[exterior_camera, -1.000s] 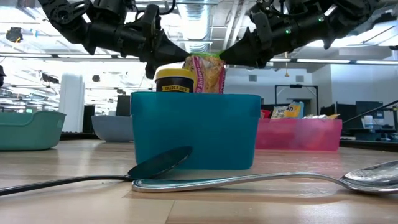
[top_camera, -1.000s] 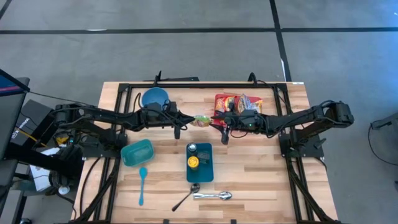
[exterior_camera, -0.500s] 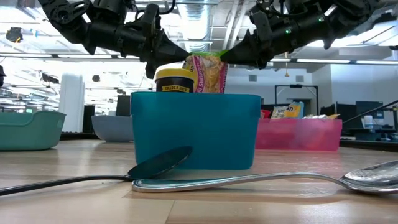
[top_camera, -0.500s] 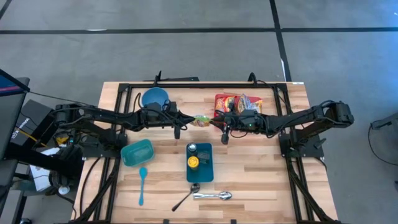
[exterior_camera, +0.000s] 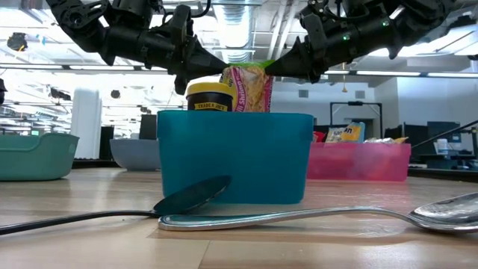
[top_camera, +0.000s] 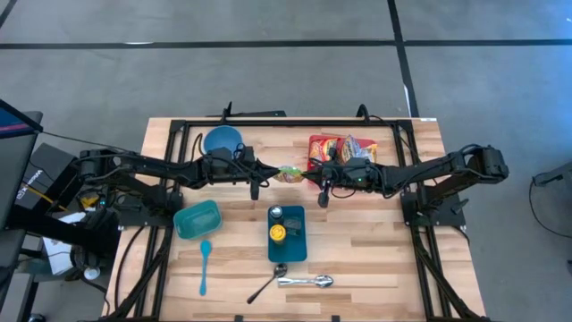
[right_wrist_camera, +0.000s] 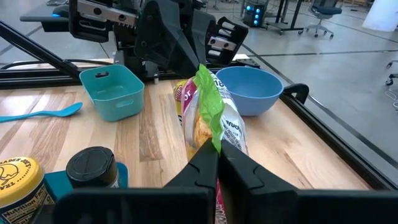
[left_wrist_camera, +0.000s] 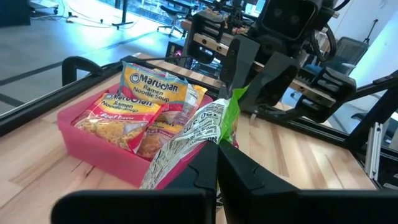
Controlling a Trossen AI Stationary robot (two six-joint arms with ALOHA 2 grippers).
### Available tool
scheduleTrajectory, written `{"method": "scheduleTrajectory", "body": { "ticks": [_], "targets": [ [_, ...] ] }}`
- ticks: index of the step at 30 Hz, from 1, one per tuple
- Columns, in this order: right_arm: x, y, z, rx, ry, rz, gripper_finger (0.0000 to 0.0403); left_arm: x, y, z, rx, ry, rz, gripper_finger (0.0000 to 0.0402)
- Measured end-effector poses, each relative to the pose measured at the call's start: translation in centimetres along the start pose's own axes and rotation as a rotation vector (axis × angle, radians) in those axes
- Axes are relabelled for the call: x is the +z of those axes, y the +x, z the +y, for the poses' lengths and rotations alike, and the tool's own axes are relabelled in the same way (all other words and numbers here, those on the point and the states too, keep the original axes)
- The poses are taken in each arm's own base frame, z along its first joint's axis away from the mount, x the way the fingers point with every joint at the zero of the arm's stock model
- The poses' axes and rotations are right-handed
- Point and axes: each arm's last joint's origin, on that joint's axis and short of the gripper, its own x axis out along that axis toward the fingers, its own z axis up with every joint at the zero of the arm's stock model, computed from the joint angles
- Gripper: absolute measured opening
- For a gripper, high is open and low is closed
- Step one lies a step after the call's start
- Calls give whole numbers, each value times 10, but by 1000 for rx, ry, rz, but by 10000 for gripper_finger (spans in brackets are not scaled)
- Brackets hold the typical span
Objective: Pick & Place Food Item
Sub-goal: Put the green noodle pack into the red bin
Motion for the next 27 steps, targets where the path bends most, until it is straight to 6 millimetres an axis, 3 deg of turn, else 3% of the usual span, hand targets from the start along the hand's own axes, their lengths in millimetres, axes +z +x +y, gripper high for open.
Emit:
{"method": "scheduleTrajectory", "body": {
  "ticks": [6,19,27],
  "targets": [
    [0,0,0,0,0,1,1,0,0,0,0,6,0,18],
    [0,0,0,0,-1,4,0,-1,0,0,-4,61,9,201],
    [-3,0,0,-2,-6,29,0,6,-5,-2,-7,62,-14,251]
  ]
}}
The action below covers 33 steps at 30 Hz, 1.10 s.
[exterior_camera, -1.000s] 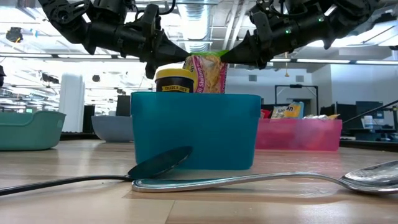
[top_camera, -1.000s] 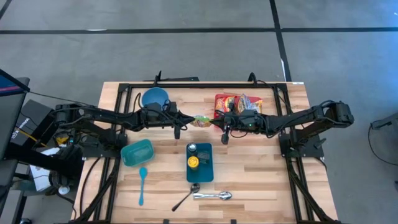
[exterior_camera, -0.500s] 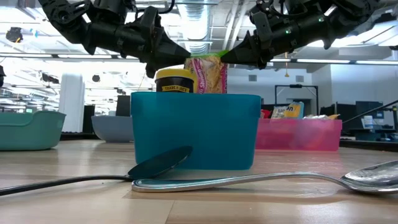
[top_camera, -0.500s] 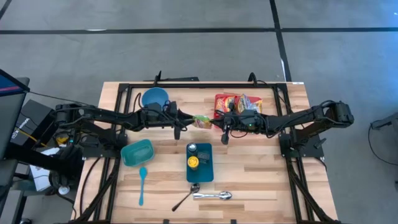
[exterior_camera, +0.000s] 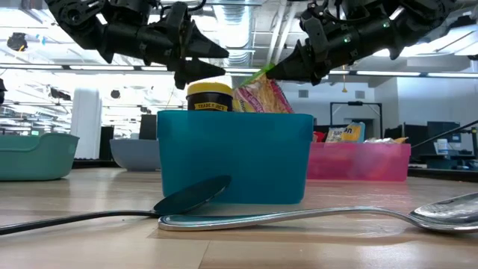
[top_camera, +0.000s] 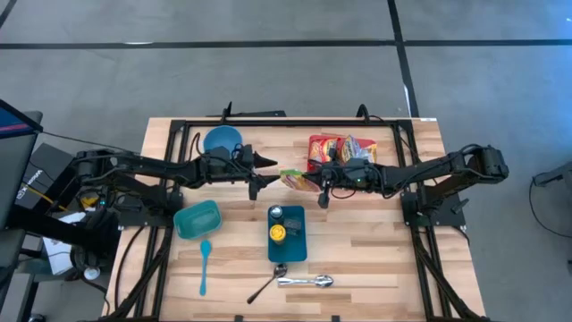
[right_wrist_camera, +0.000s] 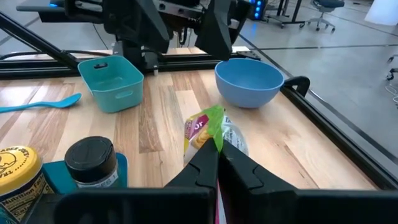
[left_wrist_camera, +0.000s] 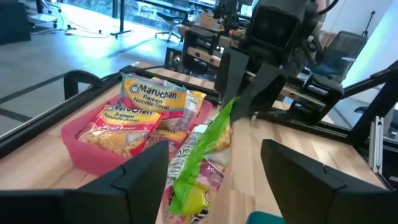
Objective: Pick & Place Food Item
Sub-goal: Put the green noodle pack into the red bin
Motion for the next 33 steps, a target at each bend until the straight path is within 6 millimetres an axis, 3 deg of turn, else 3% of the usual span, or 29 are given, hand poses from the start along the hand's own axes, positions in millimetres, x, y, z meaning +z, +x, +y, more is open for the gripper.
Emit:
{"method": "scheduleTrajectory", "body": {
  "ticks": [8,19,33],
  "targets": [
    [6,-6,-2,-38,5,-24,0,3,-4,-1,1,0,3,244],
    [28,-32,-13,-206,31,-96,0,3,-4,-1,2,0,5,226],
    [31,-65,-55,-506,165,-16,0,3,-4,-1,2,0,4,222]
  ]
}}
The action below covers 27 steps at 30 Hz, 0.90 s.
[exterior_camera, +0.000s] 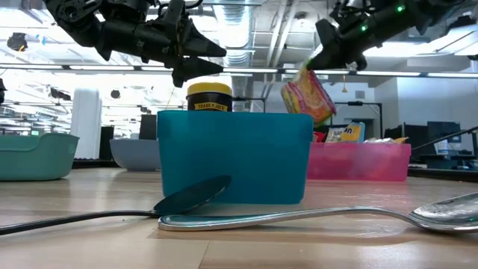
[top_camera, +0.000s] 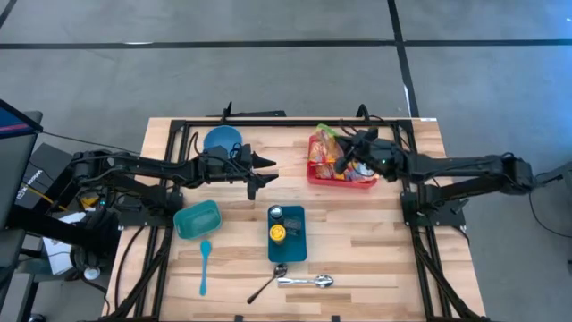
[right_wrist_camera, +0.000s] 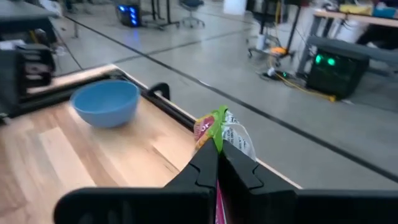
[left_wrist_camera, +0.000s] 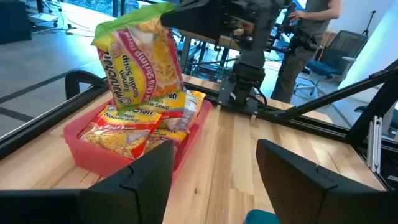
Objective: Pick & Place Food Item
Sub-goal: Put the green noodle pack into the red bin
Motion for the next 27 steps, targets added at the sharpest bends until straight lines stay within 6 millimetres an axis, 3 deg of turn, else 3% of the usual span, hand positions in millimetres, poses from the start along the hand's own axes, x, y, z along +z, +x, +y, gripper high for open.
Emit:
{"method": "scheduleTrajectory", "body": {
  "ticks": [8,27],
  "targets": [
    [-2,-6,-11,-41,31,50,0,0,0,0,0,0,0,218],
    [-24,-21,-28,-338,54,204,0,0,0,0,0,0,1,218]
  ]
}}
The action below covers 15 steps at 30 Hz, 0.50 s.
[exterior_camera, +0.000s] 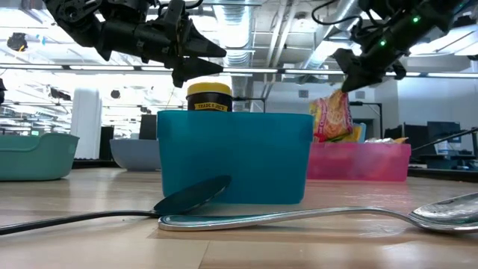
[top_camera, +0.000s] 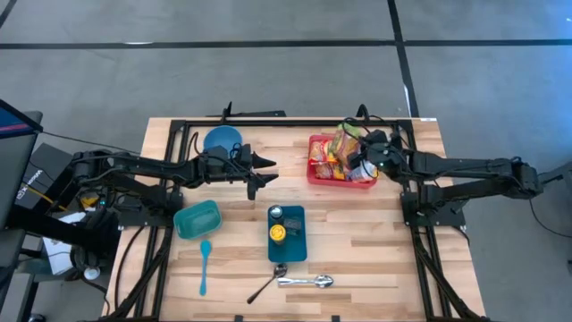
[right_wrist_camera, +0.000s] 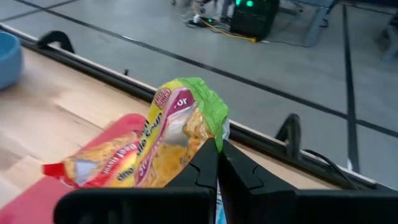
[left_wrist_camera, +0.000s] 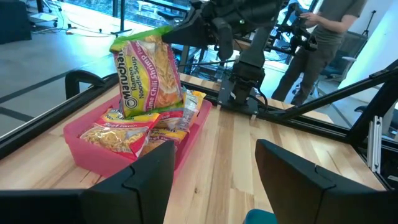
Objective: Pick & Place Food Item
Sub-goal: Put the green noodle pack into the red bin
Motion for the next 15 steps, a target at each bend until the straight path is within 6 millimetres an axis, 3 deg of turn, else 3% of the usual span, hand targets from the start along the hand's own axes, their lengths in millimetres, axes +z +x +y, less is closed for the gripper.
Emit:
{"method": "scheduleTrajectory", "body": {
  "ticks": [15],
  "targets": [
    [-4,-2,-2,-59,-5,7,0,0,0,0,0,0,0,218]
  ]
}}
